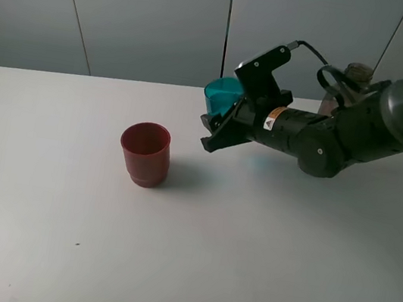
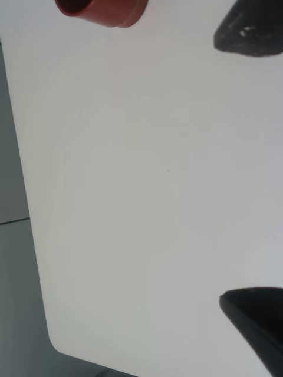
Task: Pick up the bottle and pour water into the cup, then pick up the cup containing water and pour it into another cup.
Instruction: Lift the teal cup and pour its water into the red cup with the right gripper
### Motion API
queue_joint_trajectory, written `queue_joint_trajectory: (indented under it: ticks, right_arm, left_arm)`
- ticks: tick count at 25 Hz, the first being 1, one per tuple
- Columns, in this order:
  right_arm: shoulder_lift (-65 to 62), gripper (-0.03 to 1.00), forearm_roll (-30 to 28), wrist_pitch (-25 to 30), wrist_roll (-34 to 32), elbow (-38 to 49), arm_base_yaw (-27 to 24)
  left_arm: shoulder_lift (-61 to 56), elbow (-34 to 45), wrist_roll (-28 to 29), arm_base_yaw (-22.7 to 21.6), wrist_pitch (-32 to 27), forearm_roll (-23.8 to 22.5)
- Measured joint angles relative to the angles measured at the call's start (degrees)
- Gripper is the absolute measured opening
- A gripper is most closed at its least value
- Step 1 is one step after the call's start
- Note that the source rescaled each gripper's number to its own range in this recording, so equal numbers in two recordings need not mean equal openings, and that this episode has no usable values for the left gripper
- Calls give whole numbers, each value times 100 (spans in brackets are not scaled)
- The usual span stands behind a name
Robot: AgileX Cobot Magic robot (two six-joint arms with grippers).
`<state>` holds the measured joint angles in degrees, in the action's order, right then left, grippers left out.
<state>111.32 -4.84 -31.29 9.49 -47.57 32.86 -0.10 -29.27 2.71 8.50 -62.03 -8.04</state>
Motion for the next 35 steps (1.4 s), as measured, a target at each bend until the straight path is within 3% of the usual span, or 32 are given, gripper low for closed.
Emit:
queue_joint_trajectory:
  ticks: [11, 35]
  right_arm:
    - [-391, 11, -44, 1172, 1115, -196, 380]
    - [-391, 11, -154, 1857, 2754, -698, 765]
  left_arm:
    - [0, 0, 0, 0, 0, 0]
    - [0, 0, 0, 0, 0, 0]
